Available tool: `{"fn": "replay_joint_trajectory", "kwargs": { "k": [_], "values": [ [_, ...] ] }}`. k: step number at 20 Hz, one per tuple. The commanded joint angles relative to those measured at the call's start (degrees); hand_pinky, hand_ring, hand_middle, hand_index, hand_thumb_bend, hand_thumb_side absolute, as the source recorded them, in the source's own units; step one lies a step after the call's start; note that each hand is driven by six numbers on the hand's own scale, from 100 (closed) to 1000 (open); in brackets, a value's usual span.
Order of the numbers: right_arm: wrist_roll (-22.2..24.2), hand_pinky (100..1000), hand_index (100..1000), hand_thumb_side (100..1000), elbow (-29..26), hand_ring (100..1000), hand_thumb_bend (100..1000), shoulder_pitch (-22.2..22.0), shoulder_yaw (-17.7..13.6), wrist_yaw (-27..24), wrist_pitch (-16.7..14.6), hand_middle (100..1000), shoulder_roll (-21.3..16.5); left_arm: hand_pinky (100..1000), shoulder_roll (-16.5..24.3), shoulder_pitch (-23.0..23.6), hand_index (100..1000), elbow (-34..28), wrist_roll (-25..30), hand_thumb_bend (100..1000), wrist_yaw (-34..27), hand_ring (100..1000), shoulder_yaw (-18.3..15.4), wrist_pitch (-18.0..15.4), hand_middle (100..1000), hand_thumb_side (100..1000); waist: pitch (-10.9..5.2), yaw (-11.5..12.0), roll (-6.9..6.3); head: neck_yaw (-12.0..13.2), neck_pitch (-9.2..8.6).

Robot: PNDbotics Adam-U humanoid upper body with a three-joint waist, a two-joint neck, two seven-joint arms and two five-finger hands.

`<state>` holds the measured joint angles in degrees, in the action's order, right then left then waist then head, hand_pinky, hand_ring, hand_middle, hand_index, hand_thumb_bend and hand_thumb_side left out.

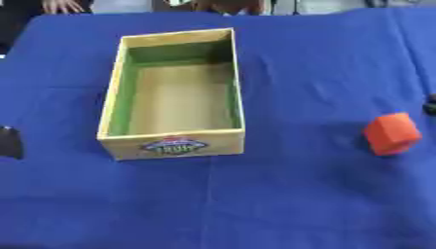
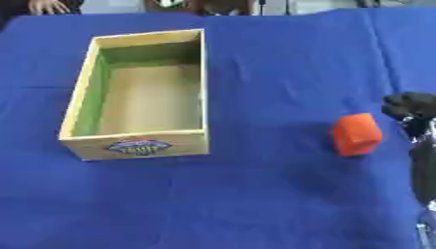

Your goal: Pick up objects on the table and place them in the box.

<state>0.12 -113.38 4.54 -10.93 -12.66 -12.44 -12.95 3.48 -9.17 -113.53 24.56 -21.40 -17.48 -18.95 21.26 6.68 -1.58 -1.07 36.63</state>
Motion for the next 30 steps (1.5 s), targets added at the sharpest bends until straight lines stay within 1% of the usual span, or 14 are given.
{"fn": "replay_joint_trajectory", "kwargs": {
  "k": [1, 2, 4, 6, 7, 8, 11, 12, 14, 17, 18, 21, 26, 30],
  "values": [
    [-0.22, 783, 695, 662, -1.21, 768, 100, 0.27, -0.59, 0.11, -1.21, 510, -2.09, 271, 0.68, -0.15, 516, -1.06, 0.21, 100, 0.27, 326, -0.31, 0.02, 419, 948, -0.87, -0.04, 0.07, 0.21, -0.44],
    [-0.38, 785, 701, 679, -1.21, 775, 100, 0.26, -0.69, 0.07, -1.81, 517, -2.78, 271, 0.7, -0.15, 516, -1.06, 0.22, 100, 0.26, 326, -0.31, 0.02, 419, 948, -0.9, -0.05, 0.09, 0.19, -0.41],
    [-1.01, 793, 721, 770, -1.21, 795, 100, 0.21, -1.37, 1.14, -4.13, 538, -4.89, 271, 0.78, -0.16, 516, -1.06, 0.21, 100, 0.24, 326, -0.31, 0.03, 419, 947, -0.95, -0.1, 0.14, 0.13, -0.47],
    [-1.89, 805, 742, 879, -1.21, 820, 100, 0.03, -2.29, 4.33, -7.8, 567, -8.07, 271, 0.89, -0.14, 516, -1.06, 0.22, 100, 0.26, 326, -0.3, 0.06, 420, 947, -1.03, -0.13, 0.23, -0.04, -0.44],
    [-2.26, 811, 759, 939, -1.21, 833, 100, -0.11, -2.88, 7.04, -10.1, 589, -10.31, 271, 0.96, -0.11, 516, -1.06, 0.22, 100, 0.28, 326, -0.32, 0.08, 420, 947, -1.09, -0.15, 0.3, -0.27, -0.39],
    [-2.68, 813, 798, 1000, -1.21, 851, 100, -0.36, -3.5, 10.45, -12.35, 635, -12.44, 271, 1.02, -0.1, 516, -1.06, 0.2, 100, 0.3, 326, -0.33, 0.09, 420, 947, -1.13, -0.17, 0.36, -0.56, -0.36],
    [-2.99, 813, 853, 1000, -1.21, 867, 100, -1.37, -4.47, 23.52, -18.15, 717, -19.63, 271, 1.29, -0.14, 516, -1.06, 0.2, 100, 0.31, 326, -0.3, 0.1, 420, 946, -1.26, -0.12, 0.63, -2.18, -0.42],
    [-3.2, 815, 878, 1000, -1.21, 872, 100, -1.68, -4.49, 27.71, -19.47, 749, -21.61, 271, 1.35, -0.14, 516, -1.06, 0.2, 100, 0.31, 326, -0.28, 0.11, 420, 946, -1.29, -0.08, 0.69, -2.73, -0.45],
    [-3.22, 813, 902, 1000, -1.21, 876, 100, -2.23, -4.4, 36.38, -21.46, 778, -25.61, 271, 1.47, -0.11, 516, -1.06, 0.19, 100, 0.31, 327, -0.28, 0.12, 420, 946, -1.35, -0.06, 0.81, -3.75, -0.4],
    [-3.98, 820, 925, 1000, -1.21, 872, 167, -2.75, -3.67, 47.65, -22.8, 819, -30.79, 271, 1.63, -0.08, 516, -1.06, 0.28, 100, 0.3, 327, -0.18, 0.14, 420, 945, -1.44, 0.06, 0.92, -4.45, -0.26],
    [-4.46, 820, 927, 1000, -1.21, 872, 177, -2.81, -3.38, 50.65, -23.01, 823, -32.14, 271, 1.67, -0.07, 516, -1.06, 0.29, 100, 0.29, 327, -0.16, 0.14, 420, 945, -1.46, 0.12, 0.93, -4.54, -0.23],
    [-5.83, 824, 936, 1000, -1.21, 870, 252, -2.62, -2.45, 57.9, -23.28, 846, -35.96, 271, 1.74, 0.04, 517, -1.06, 0.38, 100, 0.27, 327, -0.1, 0.12, 421, 945, -1.53, 0.27, 0.94, -4.57, -0.15],
    [-5.93, 832, 948, 1000, -1.21, 872, 347, -1.94, -0.31, 66.69, -24.01, 875, -43.11, 271, 1.93, 0.22, 517, -1.06, 0.53, 100, 0.29, 328, -0.02, 0.16, 421, 945, -1.67, 0.29, 1.08, -4.05, 0.04],
    [-4.32, 830, 949, 1000, -1.21, 870, 350, -0.93, 1.98, 69.31, -23.84, 884, -48.29, 271, 2.08, 0.34, 517, -1.06, 0.7, 100, 0.38, 328, 0.1, 0.26, 422, 947, -1.76, 0.45, 1.32, -3.62, 0.37]
  ]
}}
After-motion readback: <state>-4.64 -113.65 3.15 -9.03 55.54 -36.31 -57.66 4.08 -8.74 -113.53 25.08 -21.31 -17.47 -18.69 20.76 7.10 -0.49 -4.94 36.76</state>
